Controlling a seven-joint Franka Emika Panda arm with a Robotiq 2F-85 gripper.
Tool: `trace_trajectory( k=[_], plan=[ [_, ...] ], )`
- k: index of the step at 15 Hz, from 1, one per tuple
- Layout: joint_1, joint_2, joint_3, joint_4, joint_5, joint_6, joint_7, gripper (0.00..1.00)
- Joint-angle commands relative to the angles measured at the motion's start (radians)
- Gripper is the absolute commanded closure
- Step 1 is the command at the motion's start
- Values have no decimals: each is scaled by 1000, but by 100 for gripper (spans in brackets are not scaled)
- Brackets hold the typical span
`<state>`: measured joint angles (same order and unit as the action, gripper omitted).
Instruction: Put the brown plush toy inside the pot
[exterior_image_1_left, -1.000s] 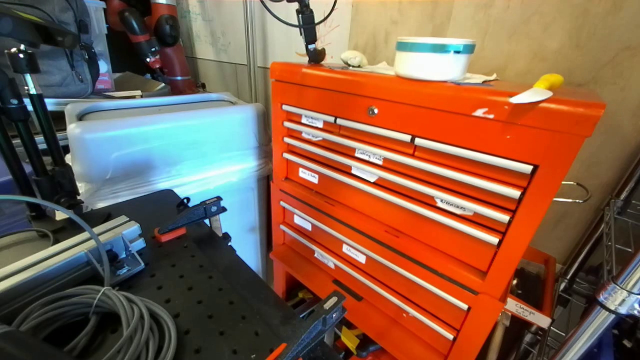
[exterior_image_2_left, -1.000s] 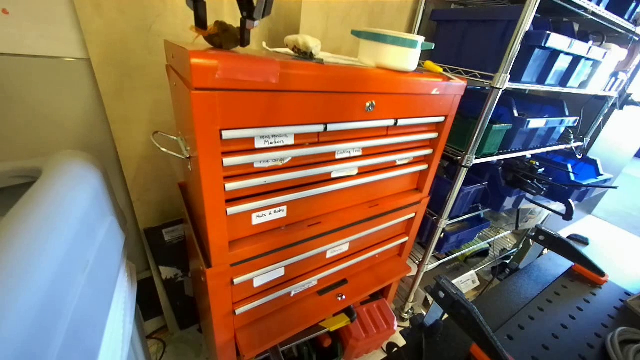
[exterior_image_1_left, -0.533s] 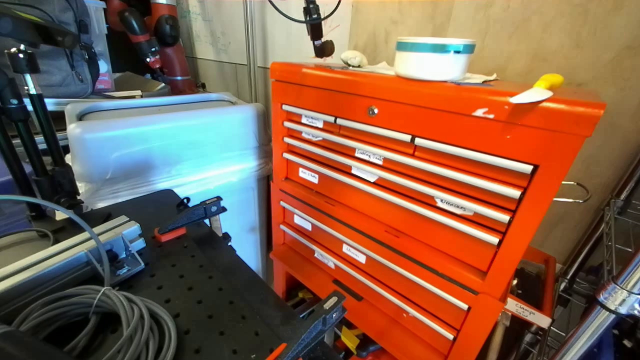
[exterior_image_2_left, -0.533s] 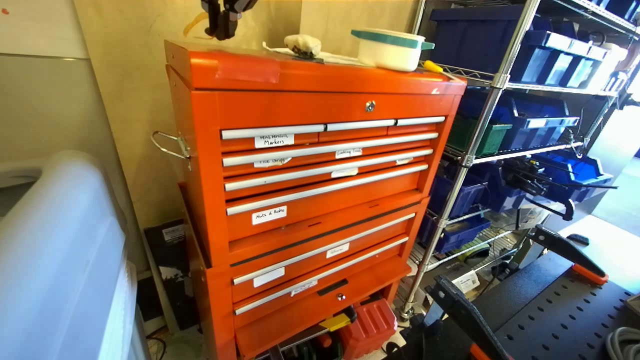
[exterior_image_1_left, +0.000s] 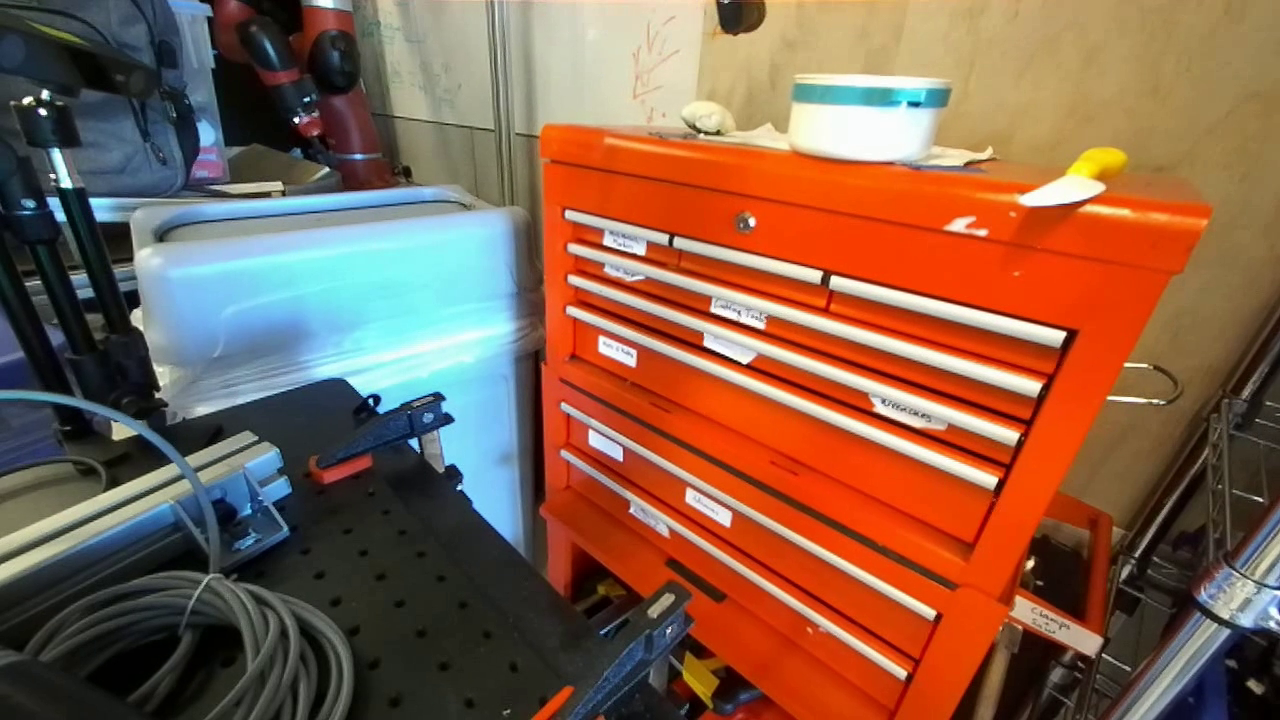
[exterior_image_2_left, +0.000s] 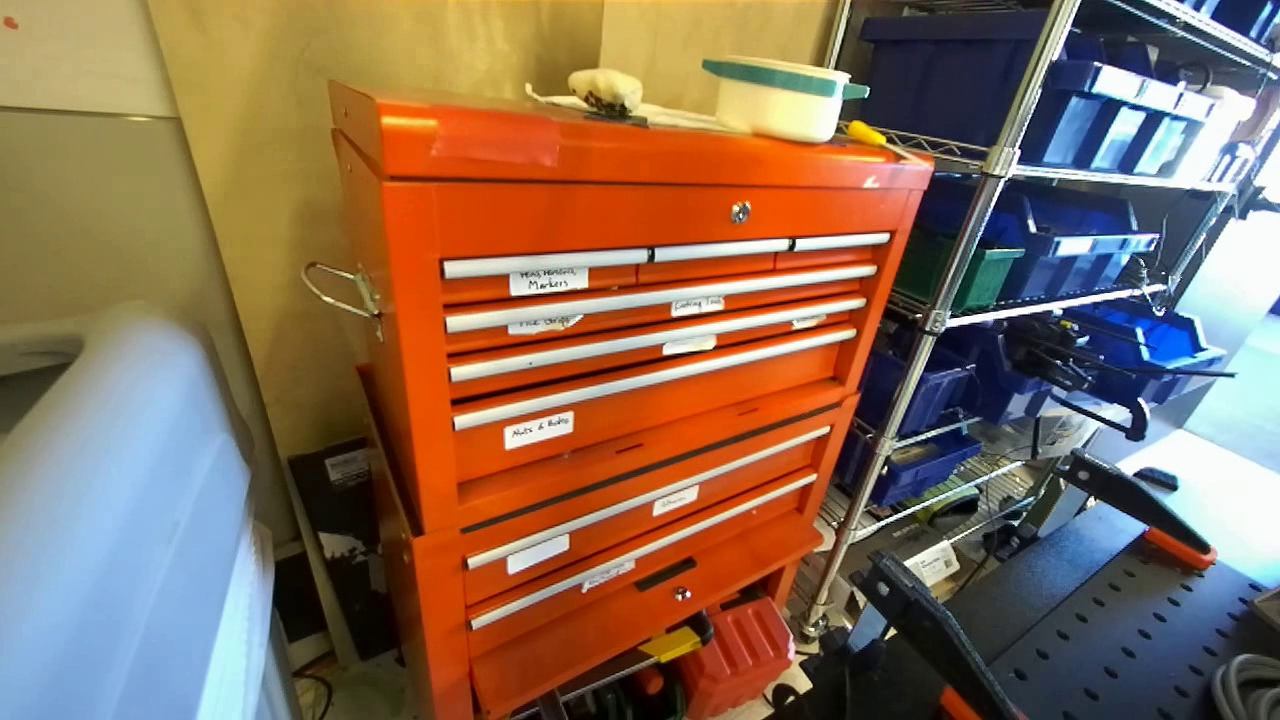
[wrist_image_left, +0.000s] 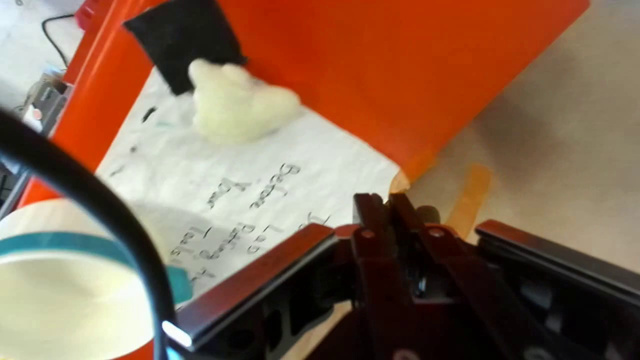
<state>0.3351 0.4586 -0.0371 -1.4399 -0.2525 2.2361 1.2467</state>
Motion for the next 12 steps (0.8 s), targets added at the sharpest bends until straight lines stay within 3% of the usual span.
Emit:
trace_trajectory(
  k=[1,7,12],
  plan=[
    [-53,-77,-24,-46,-18,-89,-1,97],
    [-147,-150,-49,-140,-59,-211,-17,97],
    [-187,-178,-43,-226,-66,-227,-20,97]
  ],
)
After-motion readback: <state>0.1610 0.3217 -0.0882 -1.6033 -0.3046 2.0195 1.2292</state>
